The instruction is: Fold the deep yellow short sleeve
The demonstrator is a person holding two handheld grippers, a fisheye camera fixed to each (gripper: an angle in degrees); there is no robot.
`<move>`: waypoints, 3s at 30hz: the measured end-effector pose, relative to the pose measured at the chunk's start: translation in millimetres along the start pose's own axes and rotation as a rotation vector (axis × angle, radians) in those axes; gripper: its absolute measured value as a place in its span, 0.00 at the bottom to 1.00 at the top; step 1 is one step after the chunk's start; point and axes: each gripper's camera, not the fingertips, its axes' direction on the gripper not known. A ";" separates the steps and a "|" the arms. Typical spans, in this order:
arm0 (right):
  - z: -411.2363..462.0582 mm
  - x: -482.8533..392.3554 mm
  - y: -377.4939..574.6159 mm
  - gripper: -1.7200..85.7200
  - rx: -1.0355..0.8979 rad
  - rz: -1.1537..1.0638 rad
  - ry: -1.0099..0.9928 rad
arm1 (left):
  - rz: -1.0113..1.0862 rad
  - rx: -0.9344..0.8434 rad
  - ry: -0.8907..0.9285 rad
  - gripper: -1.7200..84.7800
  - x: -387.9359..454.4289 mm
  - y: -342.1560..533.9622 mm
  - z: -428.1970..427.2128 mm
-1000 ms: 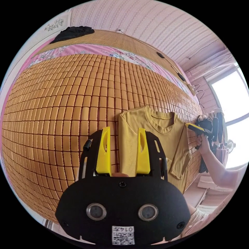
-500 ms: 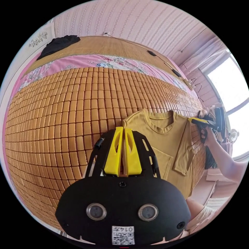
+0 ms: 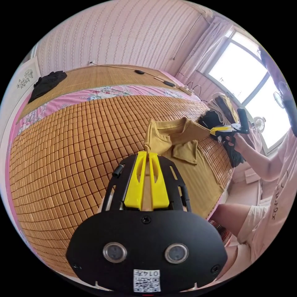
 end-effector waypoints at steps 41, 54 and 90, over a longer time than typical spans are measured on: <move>-47.3 -172.9 354.7 0.12 0.055 0.198 0.031 | -0.294 -0.022 -0.158 0.06 185.9 299.5 -92.8; -74.4 -309.9 325.5 0.12 -0.057 -0.030 0.049 | 0.068 0.002 -0.446 0.01 356.2 286.3 -93.1; -140.8 -373.3 128.1 0.03 -0.277 -0.150 0.072 | 0.012 -0.206 -0.146 0.01 316.6 248.7 14.7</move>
